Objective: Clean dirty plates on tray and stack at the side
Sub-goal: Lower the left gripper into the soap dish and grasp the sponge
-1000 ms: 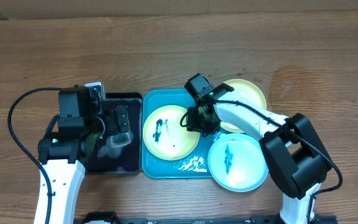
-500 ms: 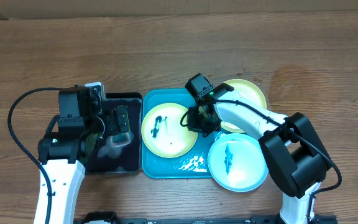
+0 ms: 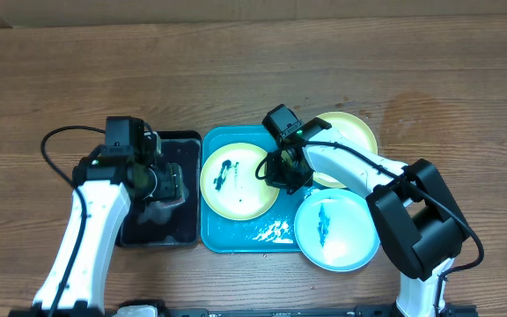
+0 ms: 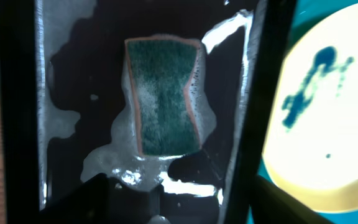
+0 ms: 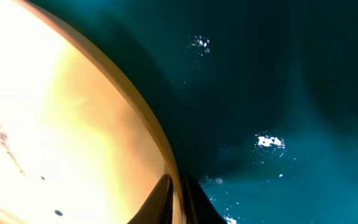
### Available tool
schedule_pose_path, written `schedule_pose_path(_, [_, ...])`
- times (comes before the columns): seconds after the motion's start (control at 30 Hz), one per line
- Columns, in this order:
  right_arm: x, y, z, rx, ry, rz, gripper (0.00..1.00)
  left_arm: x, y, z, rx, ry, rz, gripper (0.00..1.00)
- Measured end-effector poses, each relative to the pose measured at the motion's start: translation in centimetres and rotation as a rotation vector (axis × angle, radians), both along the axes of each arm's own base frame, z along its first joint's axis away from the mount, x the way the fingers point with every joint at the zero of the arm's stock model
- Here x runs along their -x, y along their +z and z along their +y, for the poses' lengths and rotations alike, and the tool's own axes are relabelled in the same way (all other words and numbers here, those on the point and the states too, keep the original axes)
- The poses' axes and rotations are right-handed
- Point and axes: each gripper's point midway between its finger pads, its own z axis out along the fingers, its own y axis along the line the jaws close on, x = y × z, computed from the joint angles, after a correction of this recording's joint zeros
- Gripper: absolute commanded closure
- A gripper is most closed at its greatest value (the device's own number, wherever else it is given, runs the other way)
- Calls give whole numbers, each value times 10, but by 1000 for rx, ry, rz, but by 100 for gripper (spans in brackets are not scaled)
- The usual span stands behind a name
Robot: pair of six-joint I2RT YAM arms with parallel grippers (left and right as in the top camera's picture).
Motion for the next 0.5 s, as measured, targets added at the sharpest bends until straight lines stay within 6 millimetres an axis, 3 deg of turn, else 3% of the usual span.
schedule_pose_path(0.13, [0,0,0,-2,1,-2,92,-2,-19,1,-5,-2,56,54])
schedule_pose_path(0.3, [-2,0,1,-5,1,-8,92,-5,-37,2,-7,4,104,62])
schedule_pose_path(0.47, [-2,0,1,-5,1,-9,92,-11,-44,2,-9,6,103,64])
schedule_pose_path(0.5, [-2,0,1,-6,1,-9,92,-12,-44,2,-9,9,98,69])
